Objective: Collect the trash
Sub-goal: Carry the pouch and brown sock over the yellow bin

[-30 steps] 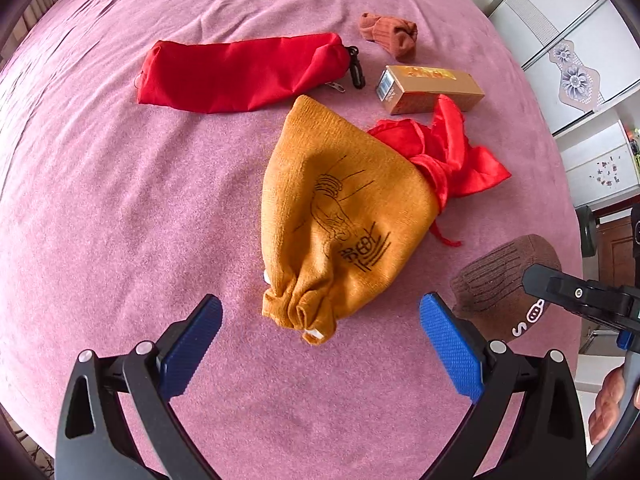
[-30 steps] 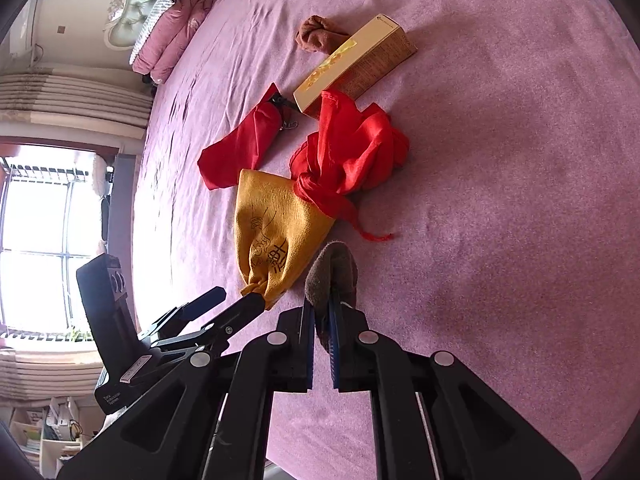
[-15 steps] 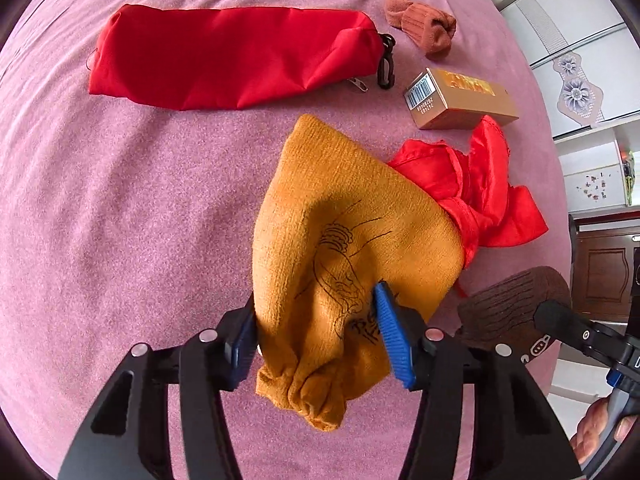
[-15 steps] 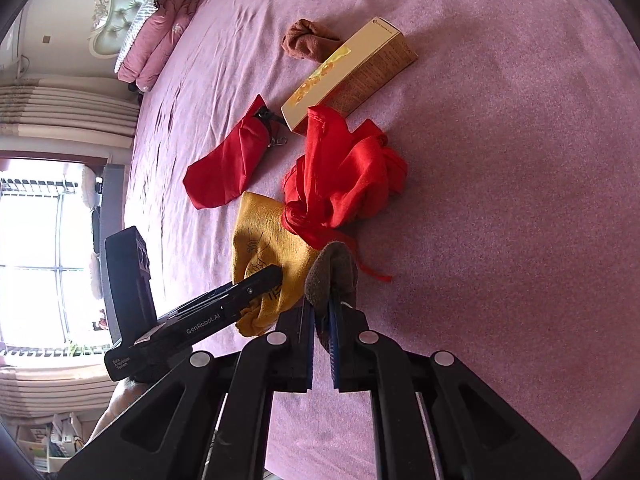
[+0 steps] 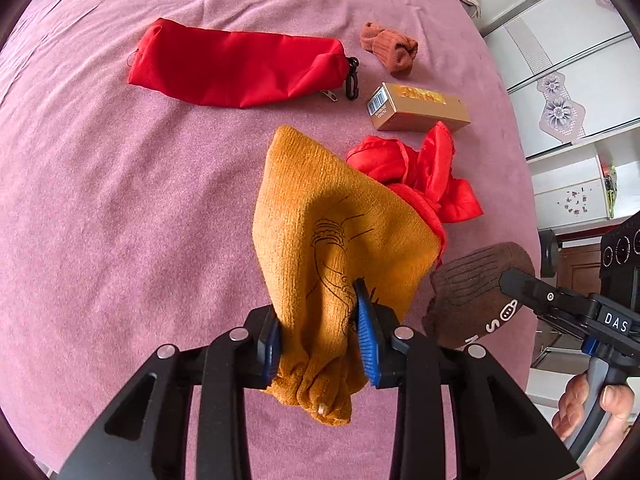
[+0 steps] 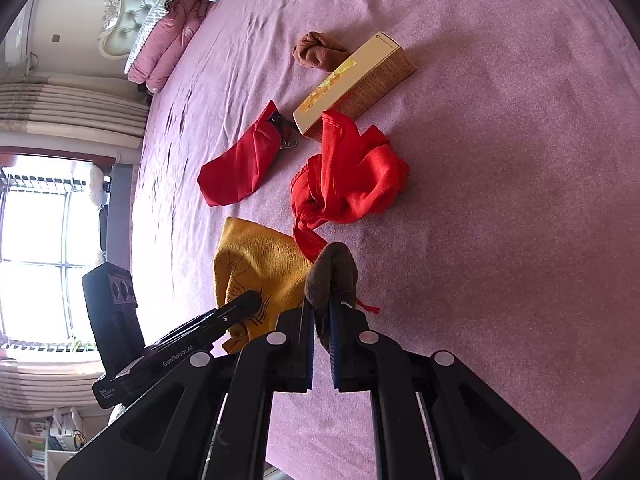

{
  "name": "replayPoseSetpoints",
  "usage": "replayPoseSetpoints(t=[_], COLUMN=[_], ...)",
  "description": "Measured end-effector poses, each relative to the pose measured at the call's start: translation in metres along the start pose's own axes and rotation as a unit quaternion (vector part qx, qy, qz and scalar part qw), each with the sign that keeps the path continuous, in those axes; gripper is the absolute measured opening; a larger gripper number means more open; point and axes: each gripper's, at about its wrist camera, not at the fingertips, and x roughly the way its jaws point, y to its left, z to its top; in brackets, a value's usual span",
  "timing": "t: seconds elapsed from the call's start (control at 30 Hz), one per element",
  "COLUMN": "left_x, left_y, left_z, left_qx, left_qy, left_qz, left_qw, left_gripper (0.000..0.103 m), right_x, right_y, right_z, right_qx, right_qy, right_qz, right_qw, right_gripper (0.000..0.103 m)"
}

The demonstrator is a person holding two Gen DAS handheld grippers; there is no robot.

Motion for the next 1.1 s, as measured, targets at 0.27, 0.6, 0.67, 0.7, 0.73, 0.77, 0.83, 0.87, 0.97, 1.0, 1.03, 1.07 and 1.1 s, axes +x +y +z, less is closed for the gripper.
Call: replayPoseSetpoints(t=[0.27, 0.6, 0.67, 0.7, 0.73, 0.77, 0.83, 0.87, 0.97, 1.0, 1.03, 1.07, 1.1], left_x=[-0.036, -0.054, -0.049, -0.046, -0.042, -0.038, -0.029, -0.024, -0.007, -0.001, 0.005, 0.012, 0.019], left_y=[-0.038, -0.143, -0.168, -0.182, -0.196, -0.209, -0.239, -0.252, -0.295, -0.308, -0.323, -0.335, -0.348], left_z=[-0.032, -0.06, -0.066, -0.07, -0.075, -0.078, -0.085, -0.088, -0.095, -0.097, -0.099, -0.101, -0.102], left_qx=[0.011, 0.08, 0.094, 0.101, 0.11, 0.119, 0.136, 0.143, 0.166, 0.173, 0.178, 0.182, 0.187], left_qy=[-0.012, -0.036, -0.033, -0.03, -0.026, -0.022, -0.017, -0.013, -0.001, 0.003, 0.007, 0.013, 0.017], left_qz=[-0.009, -0.009, -0.014, -0.017, -0.022, -0.026, -0.035, -0.038, -0.044, -0.046, -0.047, -0.049, -0.052], left_qw=[0.9998, 0.9961, 0.995, 0.9942, 0.9933, 0.9923, 0.99, 0.9889, 0.9851, 0.9839, 0.9828, 0.9819, 0.9809], left_gripper=[0.032, 0.032, 0.032, 0.032, 0.032, 0.032, 0.032, 0.032, 0.032, 0.032, 0.033, 0.033, 0.033], right_x=[-0.058, -0.14, -0.158, -0.167, -0.177, -0.186, -0.205, -0.214, -0.243, -0.252, -0.262, -0.27, -0.279], right_y=[0.002, -0.043, -0.059, -0.068, -0.076, -0.086, -0.106, -0.116, -0.149, -0.16, -0.171, -0.182, -0.193], right_z=[-0.027, -0.065, -0.071, -0.074, -0.077, -0.08, -0.084, -0.085, -0.087, -0.088, -0.089, -0.089, -0.089], right_qx=[-0.021, -0.022, -0.014, -0.011, -0.006, -0.002, 0.008, 0.014, 0.032, 0.039, 0.045, 0.052, 0.06], right_qy=[-0.029, -0.064, -0.072, -0.076, -0.08, -0.085, -0.094, -0.1, -0.117, -0.123, -0.129, -0.135, -0.141], right_qz=[0.023, 0.021, 0.017, 0.015, 0.013, 0.011, 0.006, 0.004, -0.001, -0.003, -0.005, -0.006, -0.009], right_qw=[0.999, 0.998, 0.997, 0.997, 0.997, 0.996, 0.995, 0.995, 0.993, 0.992, 0.991, 0.989, 0.988], right_gripper=[0.006, 0.006, 0.006, 0.006, 0.006, 0.006, 0.006, 0.006, 0.006, 0.006, 0.006, 0.006, 0.006])
